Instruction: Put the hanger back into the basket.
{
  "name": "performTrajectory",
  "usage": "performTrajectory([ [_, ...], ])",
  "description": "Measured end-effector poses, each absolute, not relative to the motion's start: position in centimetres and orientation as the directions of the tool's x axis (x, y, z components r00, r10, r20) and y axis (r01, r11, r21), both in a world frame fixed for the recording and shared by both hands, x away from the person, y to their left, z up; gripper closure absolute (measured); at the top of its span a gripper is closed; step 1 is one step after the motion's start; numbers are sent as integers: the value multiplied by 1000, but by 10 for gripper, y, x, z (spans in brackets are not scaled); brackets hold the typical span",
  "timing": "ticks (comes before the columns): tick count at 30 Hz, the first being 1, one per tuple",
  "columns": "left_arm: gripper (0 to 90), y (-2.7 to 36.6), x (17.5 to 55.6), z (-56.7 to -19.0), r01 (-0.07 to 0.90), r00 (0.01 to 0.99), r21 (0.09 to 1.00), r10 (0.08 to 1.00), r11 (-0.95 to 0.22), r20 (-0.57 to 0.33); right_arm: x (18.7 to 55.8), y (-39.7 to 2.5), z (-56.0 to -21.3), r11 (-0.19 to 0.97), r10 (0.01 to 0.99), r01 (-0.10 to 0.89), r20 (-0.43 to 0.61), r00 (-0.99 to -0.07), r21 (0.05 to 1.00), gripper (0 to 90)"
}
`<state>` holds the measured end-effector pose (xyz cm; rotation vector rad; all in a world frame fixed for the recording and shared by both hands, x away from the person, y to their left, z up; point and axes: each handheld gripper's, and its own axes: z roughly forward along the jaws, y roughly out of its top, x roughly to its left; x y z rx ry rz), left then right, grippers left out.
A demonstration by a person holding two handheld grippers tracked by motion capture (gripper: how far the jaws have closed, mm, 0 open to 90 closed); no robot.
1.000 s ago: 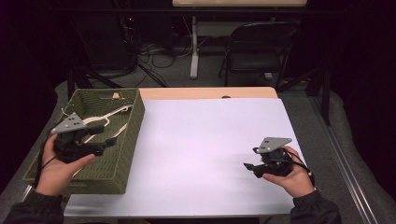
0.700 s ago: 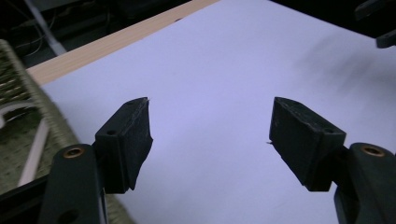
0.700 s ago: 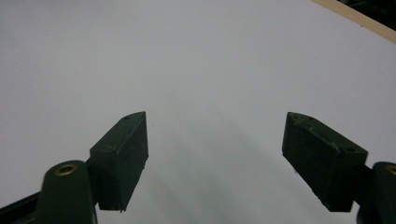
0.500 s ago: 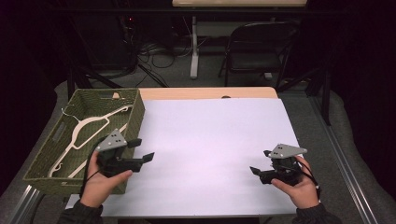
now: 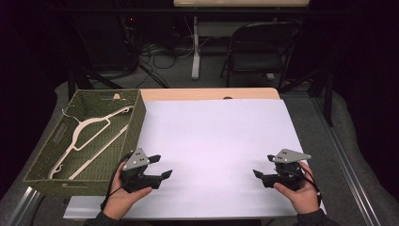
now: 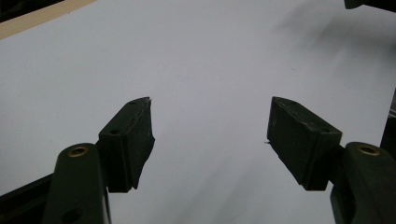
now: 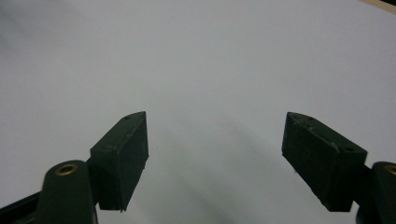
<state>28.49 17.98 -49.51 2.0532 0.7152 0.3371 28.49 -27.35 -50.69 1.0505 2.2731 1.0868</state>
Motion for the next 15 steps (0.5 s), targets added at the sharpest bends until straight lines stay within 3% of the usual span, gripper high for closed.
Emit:
performTrajectory([
  [15, 313, 182, 291, -528, 417, 777, 804, 625, -424, -74, 290, -277, -524, 394, 802, 485, -34, -596, 781, 222],
])
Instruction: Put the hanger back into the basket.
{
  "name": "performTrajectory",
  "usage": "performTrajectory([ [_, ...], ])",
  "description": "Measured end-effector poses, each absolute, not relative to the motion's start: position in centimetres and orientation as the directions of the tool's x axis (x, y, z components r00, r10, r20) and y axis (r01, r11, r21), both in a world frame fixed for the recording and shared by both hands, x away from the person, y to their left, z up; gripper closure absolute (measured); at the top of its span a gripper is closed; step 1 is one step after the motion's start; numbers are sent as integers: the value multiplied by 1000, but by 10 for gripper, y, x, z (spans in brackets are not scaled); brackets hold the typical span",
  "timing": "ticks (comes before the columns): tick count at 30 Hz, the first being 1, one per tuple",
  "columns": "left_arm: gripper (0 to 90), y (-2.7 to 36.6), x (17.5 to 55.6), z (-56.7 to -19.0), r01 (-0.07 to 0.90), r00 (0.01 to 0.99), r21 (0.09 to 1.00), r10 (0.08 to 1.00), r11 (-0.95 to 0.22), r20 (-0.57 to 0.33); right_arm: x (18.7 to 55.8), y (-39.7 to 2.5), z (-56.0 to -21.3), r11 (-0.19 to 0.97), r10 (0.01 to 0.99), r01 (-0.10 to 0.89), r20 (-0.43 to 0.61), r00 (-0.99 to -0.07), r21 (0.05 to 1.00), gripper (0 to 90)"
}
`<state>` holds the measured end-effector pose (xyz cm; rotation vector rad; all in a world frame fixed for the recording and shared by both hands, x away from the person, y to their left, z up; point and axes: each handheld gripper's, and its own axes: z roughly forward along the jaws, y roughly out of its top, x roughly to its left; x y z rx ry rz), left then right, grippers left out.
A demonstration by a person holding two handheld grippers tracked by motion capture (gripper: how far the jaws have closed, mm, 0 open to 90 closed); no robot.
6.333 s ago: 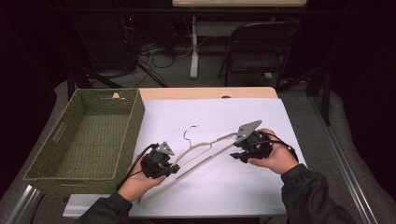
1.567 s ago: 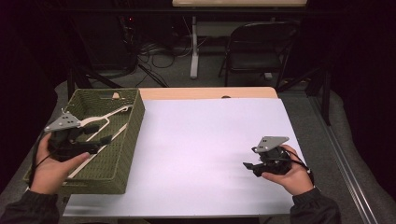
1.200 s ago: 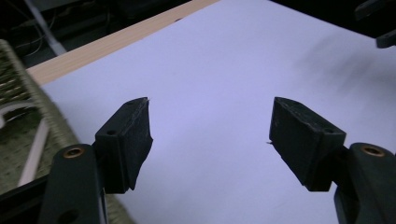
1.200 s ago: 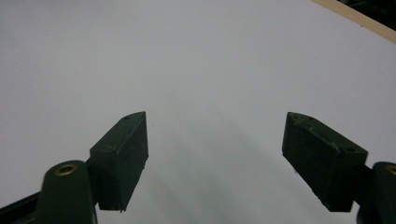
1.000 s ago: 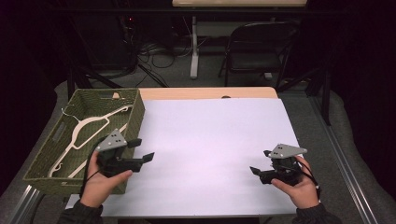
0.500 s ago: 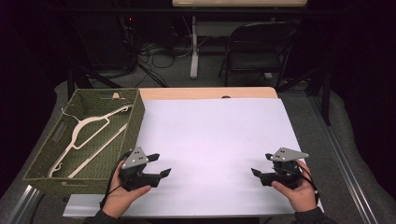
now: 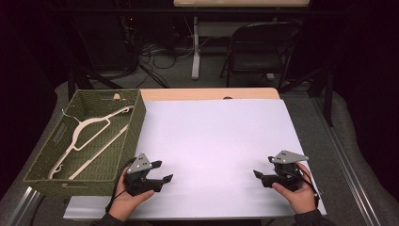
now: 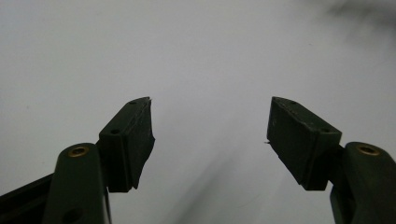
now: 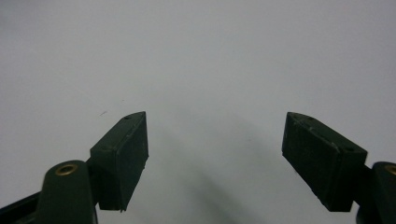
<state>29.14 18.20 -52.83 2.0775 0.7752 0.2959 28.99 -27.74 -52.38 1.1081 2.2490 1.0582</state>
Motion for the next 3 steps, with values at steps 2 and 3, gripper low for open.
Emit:
performTrajectory([
  [2, 311, 182, 292, -531, 422, 775, 802, 627, -422, -78, 290, -280, -525, 381, 814, 486, -36, -580, 786, 213],
  [3, 311, 182, 293, -532, 422, 774, 800, 629, -427, -72, 290, -280, -525, 381, 814, 486, -36, -580, 786, 213],
])
